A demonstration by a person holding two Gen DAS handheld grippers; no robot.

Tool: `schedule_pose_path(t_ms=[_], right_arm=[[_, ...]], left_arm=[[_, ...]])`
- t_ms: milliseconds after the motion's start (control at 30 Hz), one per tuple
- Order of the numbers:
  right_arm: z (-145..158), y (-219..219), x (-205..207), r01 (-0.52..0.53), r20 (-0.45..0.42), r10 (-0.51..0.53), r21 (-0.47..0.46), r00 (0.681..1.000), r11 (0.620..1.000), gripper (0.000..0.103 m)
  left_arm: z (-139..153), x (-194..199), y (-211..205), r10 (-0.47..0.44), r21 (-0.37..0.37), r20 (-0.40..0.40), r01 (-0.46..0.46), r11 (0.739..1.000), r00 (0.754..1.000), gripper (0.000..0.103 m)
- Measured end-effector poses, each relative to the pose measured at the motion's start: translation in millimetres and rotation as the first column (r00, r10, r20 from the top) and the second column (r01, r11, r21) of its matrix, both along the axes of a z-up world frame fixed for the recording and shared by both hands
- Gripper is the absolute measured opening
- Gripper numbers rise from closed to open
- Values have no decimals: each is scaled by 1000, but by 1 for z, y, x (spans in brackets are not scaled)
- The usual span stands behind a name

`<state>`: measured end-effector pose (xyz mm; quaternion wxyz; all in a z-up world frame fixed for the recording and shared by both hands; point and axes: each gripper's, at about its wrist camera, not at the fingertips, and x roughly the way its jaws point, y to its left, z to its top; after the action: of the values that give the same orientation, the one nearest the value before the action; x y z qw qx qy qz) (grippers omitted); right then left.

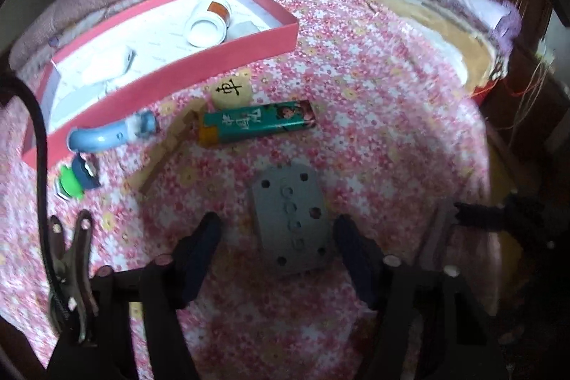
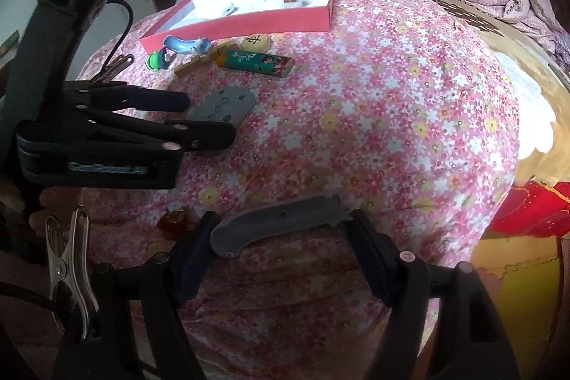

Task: Organize rigid objects
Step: 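Grasp the grey perforated block with the left tool, then carry the grey block toward the tray with the left tool while the right tool holds the grey piece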

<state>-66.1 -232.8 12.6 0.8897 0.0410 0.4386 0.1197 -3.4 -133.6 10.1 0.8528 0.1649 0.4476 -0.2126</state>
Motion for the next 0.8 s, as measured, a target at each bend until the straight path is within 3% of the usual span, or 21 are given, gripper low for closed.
schedule_pose_path(t_ms=[133,300,367,500,600,700,800], right_arm=[[0,-2,0,0,4,0,16,1000,1000,75],[3,-2,3,8,3,-8,25,1000,1000,75],[5,-2,6,10,8,-11,25,1000,1000,75],[5,2,13,7,16,-8,31,1000,1000,75],[2,3,13,7,15,-8,30,1000,1000,75],[1,2,13,10,19,-11,41,1000,999,75],[1,2,13,7,21,-8,35,1000,999,75]], left_arm=[[0,0,4,11,9,28,-11,1000,1000,47],[0,-2,25,36,0,46,-36,999,998,49],[-1,-3,33,48,-8,46,-47,999,998,57],[-2,-4,35,37,1,52,-37,999,998,61],[-3,0,37,63,0,44,-63,998,997,73],[-4,1,38,67,3,41,-67,998,997,75],[-6,4,42,127,4,43,-127,992,991,90]])
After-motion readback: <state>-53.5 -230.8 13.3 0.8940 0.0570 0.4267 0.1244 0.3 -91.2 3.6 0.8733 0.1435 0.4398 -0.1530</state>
